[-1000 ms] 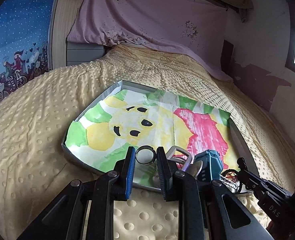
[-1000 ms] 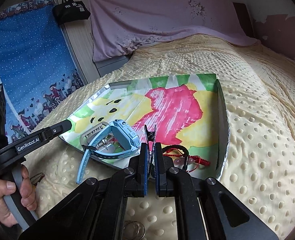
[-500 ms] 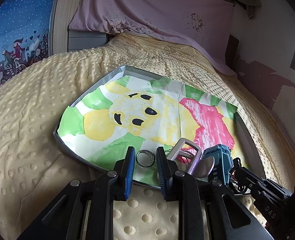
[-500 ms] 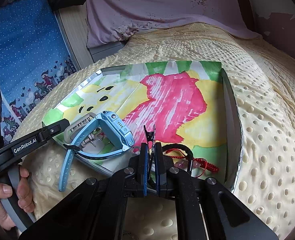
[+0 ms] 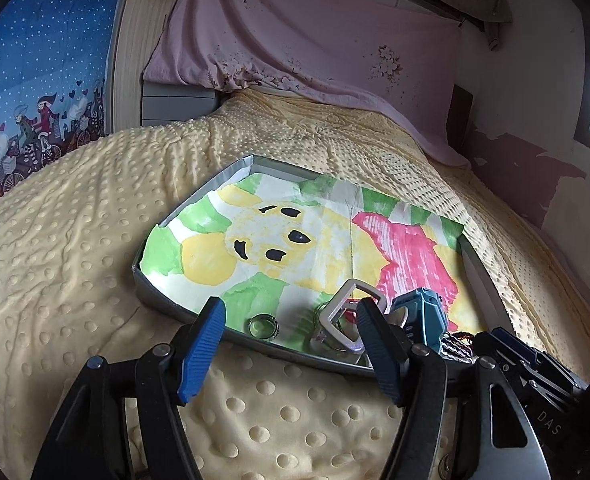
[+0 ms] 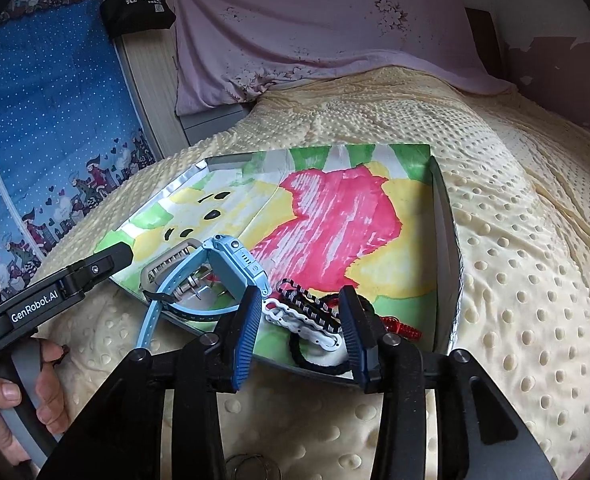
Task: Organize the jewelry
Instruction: 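Withdraw both grippers from the tray toward the remaining items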
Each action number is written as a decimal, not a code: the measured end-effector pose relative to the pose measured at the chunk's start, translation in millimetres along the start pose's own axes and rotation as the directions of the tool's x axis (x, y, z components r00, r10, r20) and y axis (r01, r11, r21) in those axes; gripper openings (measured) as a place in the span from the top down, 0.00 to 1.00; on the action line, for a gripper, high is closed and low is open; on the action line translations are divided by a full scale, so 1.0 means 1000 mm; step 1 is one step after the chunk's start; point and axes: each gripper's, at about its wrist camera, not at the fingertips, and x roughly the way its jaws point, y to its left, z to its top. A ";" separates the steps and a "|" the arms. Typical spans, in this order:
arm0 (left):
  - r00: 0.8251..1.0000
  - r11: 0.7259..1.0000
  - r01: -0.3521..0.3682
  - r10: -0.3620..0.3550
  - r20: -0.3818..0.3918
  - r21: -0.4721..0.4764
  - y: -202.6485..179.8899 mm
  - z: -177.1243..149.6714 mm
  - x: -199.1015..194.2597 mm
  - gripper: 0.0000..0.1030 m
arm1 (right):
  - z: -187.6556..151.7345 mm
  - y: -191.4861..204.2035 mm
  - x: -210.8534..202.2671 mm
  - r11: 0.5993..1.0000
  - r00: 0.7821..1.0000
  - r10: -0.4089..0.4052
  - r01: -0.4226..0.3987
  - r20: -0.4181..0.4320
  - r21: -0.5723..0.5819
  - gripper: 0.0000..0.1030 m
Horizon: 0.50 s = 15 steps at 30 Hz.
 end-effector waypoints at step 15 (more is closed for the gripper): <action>0.994 1.000 -0.006 0.003 0.108 0.023 -0.002 -0.029 -0.055 0.11 | -0.009 -0.003 -0.059 0.999 0.987 -0.034 0.035 0.158 -0.004 0.23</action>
